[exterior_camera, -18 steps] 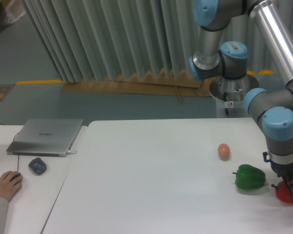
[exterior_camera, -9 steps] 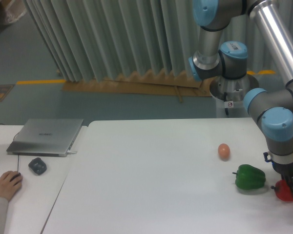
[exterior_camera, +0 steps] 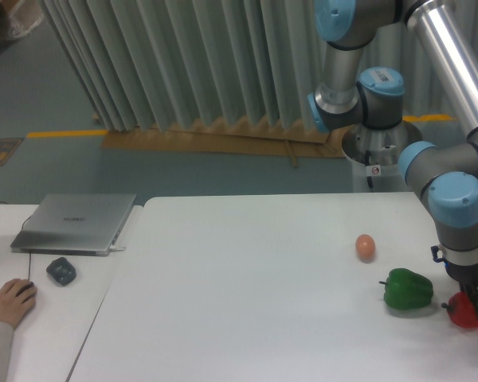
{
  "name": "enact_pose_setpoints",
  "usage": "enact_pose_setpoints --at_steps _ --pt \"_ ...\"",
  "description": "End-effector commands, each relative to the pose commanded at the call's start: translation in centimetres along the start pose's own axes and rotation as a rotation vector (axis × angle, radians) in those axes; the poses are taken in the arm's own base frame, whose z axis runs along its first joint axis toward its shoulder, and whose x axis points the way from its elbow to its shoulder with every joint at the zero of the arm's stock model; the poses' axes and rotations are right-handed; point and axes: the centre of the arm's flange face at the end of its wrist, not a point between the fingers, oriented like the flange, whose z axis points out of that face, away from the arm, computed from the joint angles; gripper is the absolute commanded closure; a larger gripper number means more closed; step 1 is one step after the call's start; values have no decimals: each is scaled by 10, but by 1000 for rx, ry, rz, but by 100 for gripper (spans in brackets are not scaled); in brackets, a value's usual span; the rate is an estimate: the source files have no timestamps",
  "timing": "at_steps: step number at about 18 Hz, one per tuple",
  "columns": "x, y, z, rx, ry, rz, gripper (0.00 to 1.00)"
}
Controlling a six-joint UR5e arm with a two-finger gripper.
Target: Place the red peppers in a basket
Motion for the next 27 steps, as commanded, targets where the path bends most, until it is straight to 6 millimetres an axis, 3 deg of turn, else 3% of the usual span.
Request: enact_pose_setpoints --at_steps 1,2,10,17,19,21,27 --pt "2 1 -4 0 3 1 45" --pt "4 1 -6 5 10 -6 55" --pt "10 9 -18 10 23 -10 56" --pt "16 70 -46 72 18 -44 56" --pt "21 101 -44 83 50 -63 56" --pt "29 135 -56 114 30 14 56" --pt "36 185 -49 131 37 54 56"
